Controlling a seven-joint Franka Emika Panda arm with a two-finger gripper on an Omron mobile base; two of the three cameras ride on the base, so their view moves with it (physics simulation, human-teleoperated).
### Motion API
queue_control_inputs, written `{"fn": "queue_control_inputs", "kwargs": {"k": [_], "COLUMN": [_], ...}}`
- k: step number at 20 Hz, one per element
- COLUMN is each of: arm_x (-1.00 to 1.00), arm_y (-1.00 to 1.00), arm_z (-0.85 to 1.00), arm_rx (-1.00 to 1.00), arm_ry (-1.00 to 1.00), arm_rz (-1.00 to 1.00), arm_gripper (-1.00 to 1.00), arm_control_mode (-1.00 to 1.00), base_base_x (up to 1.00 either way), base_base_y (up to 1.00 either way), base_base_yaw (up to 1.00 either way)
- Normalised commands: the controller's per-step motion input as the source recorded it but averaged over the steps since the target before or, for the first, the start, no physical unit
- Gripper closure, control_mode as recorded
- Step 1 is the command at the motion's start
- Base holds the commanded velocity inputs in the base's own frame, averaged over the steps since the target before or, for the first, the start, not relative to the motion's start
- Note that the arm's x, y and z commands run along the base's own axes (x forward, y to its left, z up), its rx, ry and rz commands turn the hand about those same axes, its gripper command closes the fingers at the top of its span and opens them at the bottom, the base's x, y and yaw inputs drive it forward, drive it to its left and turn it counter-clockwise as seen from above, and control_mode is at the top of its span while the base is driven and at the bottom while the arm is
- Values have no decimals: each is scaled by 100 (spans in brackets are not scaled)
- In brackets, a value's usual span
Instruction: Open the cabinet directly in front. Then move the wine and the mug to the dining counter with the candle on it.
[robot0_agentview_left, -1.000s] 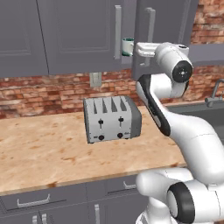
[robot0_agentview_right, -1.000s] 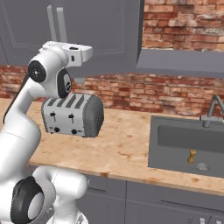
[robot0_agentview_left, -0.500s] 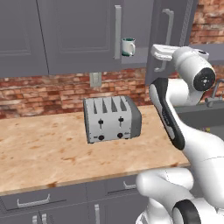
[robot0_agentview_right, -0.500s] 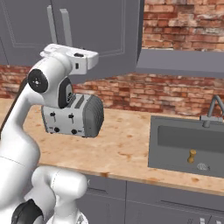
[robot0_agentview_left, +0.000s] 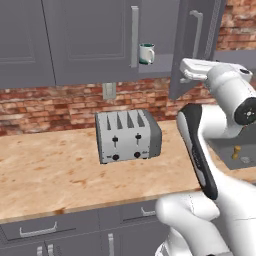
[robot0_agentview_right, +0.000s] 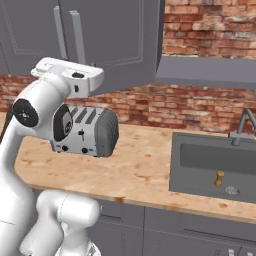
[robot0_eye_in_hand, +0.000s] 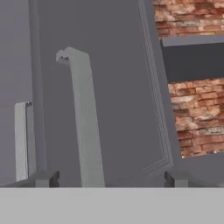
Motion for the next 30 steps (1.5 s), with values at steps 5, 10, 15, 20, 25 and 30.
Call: {"fn": "queue_control_inputs", "kwargs": {"k": [5, 10, 15, 20, 25, 30], "arm_x": [-91, -29, 42, 98, 100, 98], "arm_y": [47, 100, 88, 27, 5, -5], "arm_z": [0, 0, 0, 0, 0, 0], "arm_rx": [-5, -16, -15, -5, -2, 0], "arm_ry": [-1, -1, 1, 13, 15, 12], "arm_rz": [0, -6, -28, -24, -30, -24], "arm_gripper": [-100, -100, -100, -100, -100, -100], "arm_control_mode": [-100, -100, -100, -100, -100, -100], "base_base_x": [0, 0, 0, 0, 0, 0], "base_base_y": [0, 0, 0, 0, 0, 0], "base_base_yaw": [0, 0, 0, 0, 0, 0]}}
